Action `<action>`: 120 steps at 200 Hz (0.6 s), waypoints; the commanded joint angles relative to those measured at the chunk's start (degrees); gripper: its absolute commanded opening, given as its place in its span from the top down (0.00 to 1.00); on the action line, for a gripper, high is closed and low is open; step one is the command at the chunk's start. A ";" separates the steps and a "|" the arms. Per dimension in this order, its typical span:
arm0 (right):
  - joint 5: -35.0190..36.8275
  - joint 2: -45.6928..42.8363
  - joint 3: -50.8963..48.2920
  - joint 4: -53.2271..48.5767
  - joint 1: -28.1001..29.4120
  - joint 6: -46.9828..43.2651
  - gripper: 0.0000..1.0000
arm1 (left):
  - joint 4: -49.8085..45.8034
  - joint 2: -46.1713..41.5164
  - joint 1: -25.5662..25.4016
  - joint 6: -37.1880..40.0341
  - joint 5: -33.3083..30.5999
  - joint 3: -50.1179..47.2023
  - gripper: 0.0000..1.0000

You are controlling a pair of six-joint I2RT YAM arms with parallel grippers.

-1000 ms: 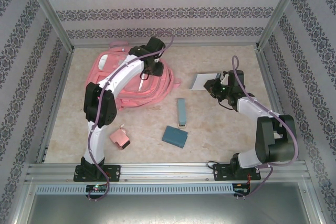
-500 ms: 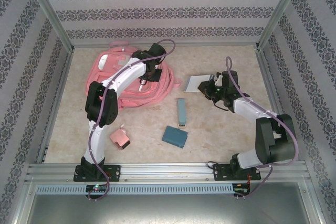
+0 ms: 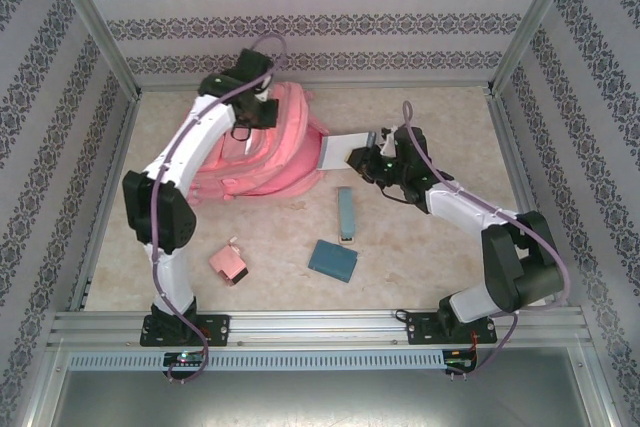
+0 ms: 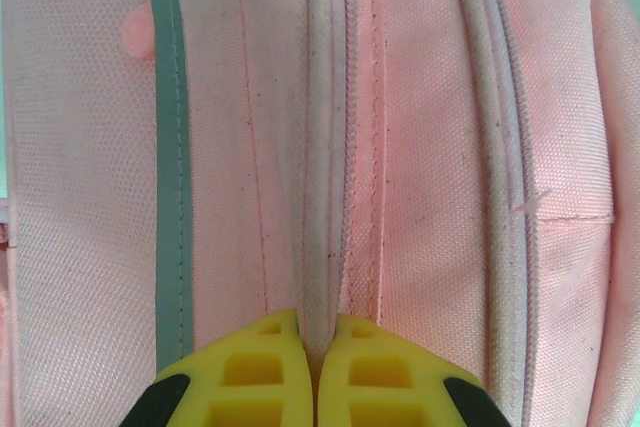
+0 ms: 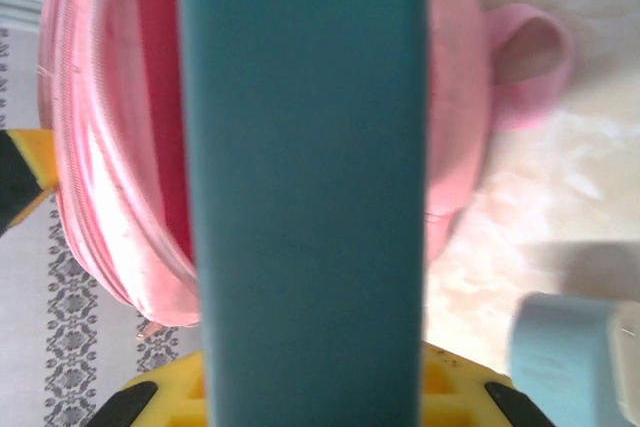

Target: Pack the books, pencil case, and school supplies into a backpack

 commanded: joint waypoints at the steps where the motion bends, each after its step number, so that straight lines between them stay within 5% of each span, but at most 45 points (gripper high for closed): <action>1: 0.24 2.98 3.94 6.24 2.29 1.55 1.00 | 0.02 -3.70 3.07 -1.75 7.55 2.03 1.00; 65: 1.56 17.73 13.81 18.46 9.61 9.10 1.00 | 6.36 -7.86 10.62 -6.07 22.90 -1.25 1.00; 120: 4.18 32.46 29.16 19.01 15.12 13.32 1.00 | 7.70 -7.52 11.64 -8.16 26.13 -0.36 1.00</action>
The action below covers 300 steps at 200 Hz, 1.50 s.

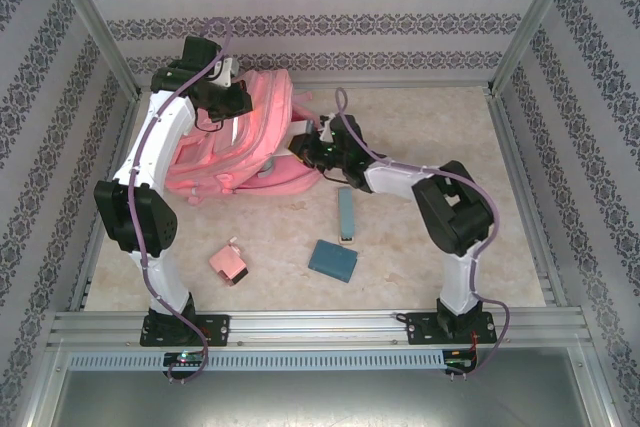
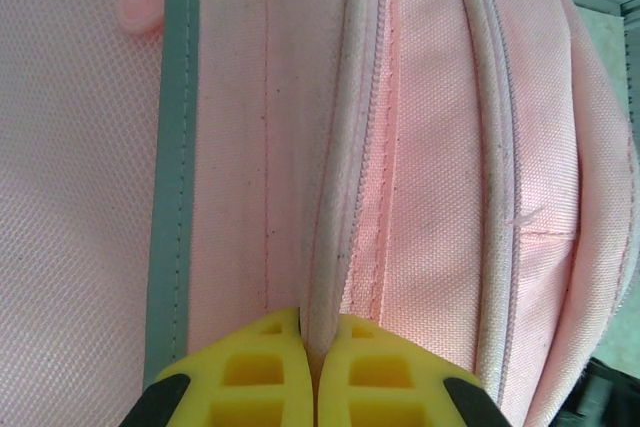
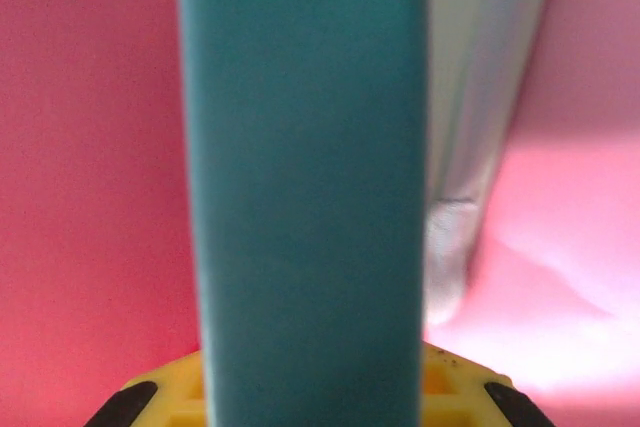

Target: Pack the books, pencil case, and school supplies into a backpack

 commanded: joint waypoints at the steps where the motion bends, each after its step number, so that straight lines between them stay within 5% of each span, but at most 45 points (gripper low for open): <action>1: 2.19 4.41 6.87 4.18 2.15 2.26 1.00 | 5.75 -3.56 0.55 -2.54 4.39 1.24 1.00; 46: 2.90 15.51 20.78 -1.85 4.50 3.88 0.97 | 7.52 -3.07 0.67 -3.95 6.25 0.20 1.00; 64: 1.98 17.22 23.74 -4.49 4.49 4.24 0.77 | 7.69 -2.98 0.65 -3.81 6.20 0.19 1.00; 107: 3.43 10.92 22.53 -16.98 3.92 -2.82 0.47 | 7.23 -2.97 0.77 -2.80 5.92 0.22 1.00; 153: 2.66 7.04 19.97 -22.77 2.89 -5.08 0.45 | 7.72 -2.19 0.86 -2.98 6.54 0.18 1.00; 188: 4.01 4.37 16.01 -24.06 1.26 -7.02 0.48 | 8.05 -2.28 0.88 -2.72 6.63 -0.50 1.00; 220: 3.14 6.02 15.94 -23.92 -0.03 -7.75 0.83 | 8.63 -2.20 0.94 -2.90 7.15 -1.22 1.00; 249: 1.56 9.50 18.46 -24.01 0.31 -7.30 0.99 | 8.67 -2.32 0.90 -3.01 7.46 -1.38 1.00; 300: -0.62 16.43 28.75 -27.08 2.67 -6.76 0.98 | 9.02 -2.41 0.90 -3.34 7.67 -2.03 1.00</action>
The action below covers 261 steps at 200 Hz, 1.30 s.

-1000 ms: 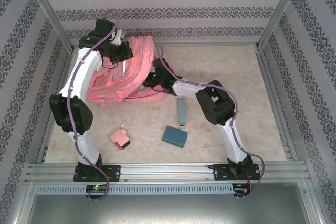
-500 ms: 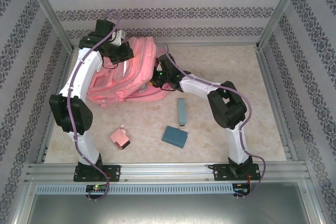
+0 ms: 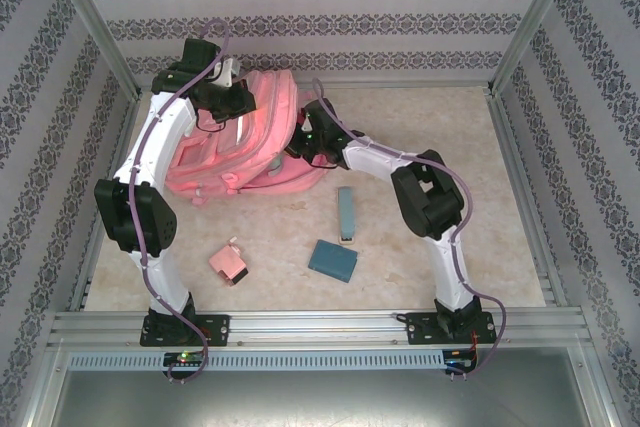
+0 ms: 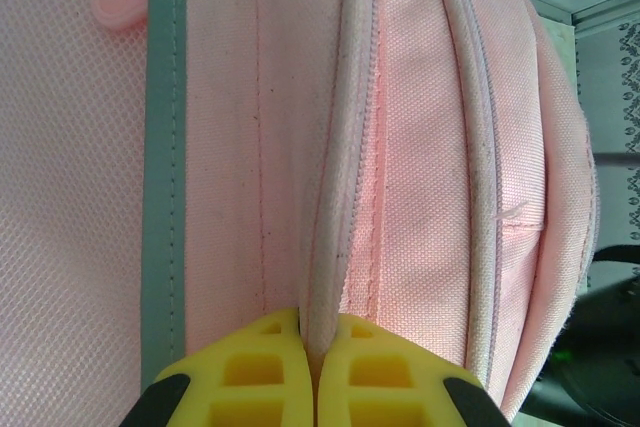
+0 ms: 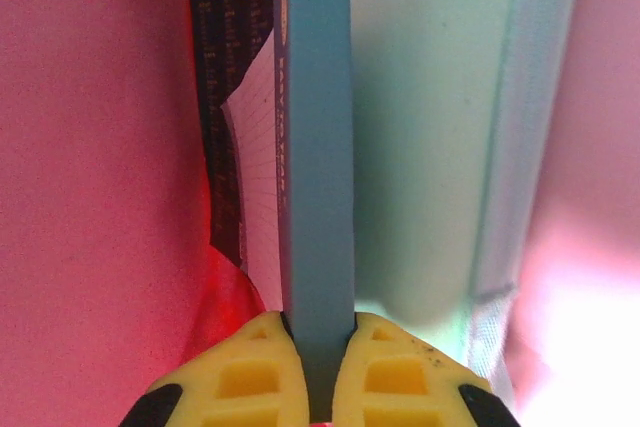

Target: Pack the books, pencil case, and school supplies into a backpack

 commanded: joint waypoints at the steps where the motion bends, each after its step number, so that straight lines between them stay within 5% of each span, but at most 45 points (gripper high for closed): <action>1: -1.45 3.32 5.10 -3.41 1.85 -0.54 0.98 | 5.54 -2.43 0.53 -1.02 3.31 0.21 1.00; 57: 0.78 -3.46 1.69 -6.84 1.40 -4.99 0.50 | 5.15 -2.28 0.60 -0.18 3.10 -0.38 1.00; 79: 1.96 -8.93 -2.67 -8.33 0.77 -7.36 0.39 | 5.93 -2.28 0.53 -0.40 3.47 -1.14 1.00; 137: 6.14 -22.49 -16.56 -16.13 -0.24 -15.43 0.37 | 8.20 -2.97 0.62 -0.77 5.53 -2.92 1.00; 211: 21.53 -38.26 -31.29 -34.19 0.92 -26.32 0.34 | 9.71 -4.54 3.21 0.22 14.61 -3.24 1.00; 261: 22.94 -39.85 -37.60 -35.69 3.53 -25.29 0.33 | 10.76 -5.44 3.34 -0.33 14.76 -5.29 1.00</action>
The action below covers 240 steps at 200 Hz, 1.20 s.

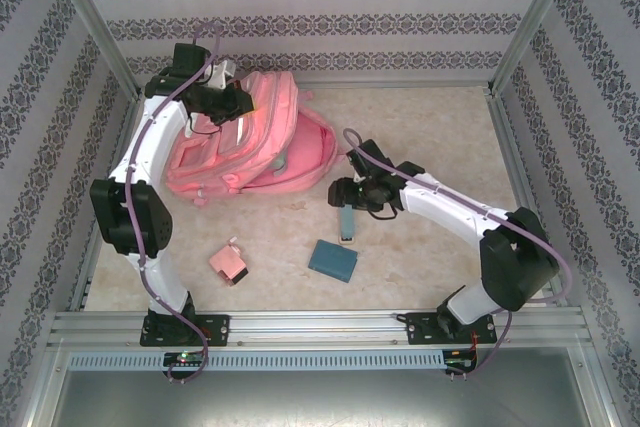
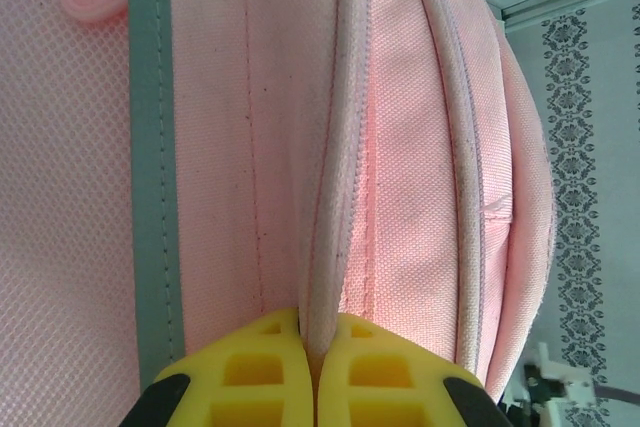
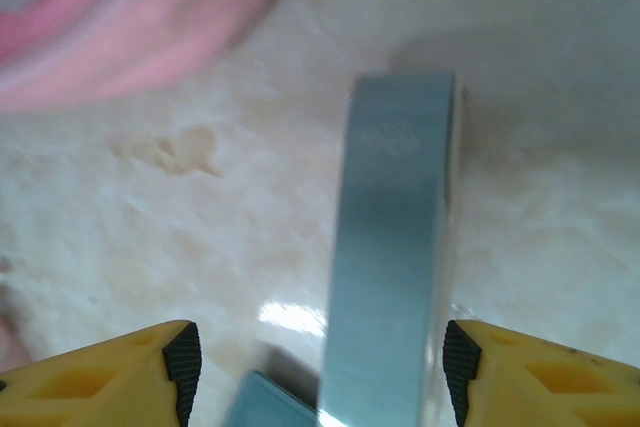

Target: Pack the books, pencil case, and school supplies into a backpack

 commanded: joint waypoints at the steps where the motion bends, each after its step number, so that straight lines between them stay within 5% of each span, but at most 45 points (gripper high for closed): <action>1: 2.69 0.17 -2.17 -2.61 1.85 -1.11 0.33 | 5.89 -4.02 0.24 -0.21 4.87 -0.30 1.00; 59: 5.90 7.27 0.06 -3.95 4.73 0.04 0.42 | 5.73 -4.35 0.28 -0.27 5.43 -0.60 1.00; 117: 8.41 6.94 0.63 -5.73 4.73 -1.17 0.86 | 5.70 -4.51 0.24 -0.34 5.57 -0.86 1.00; 180: 5.56 2.10 9.73 -5.58 0.51 -3.48 0.88 | 7.66 -4.81 0.24 -1.98 7.06 -2.09 1.00; 240: -4.56 14.77 26.71 -0.21 -3.60 -1.31 0.88 | 8.38 -5.94 0.24 -2.71 7.39 -3.22 1.00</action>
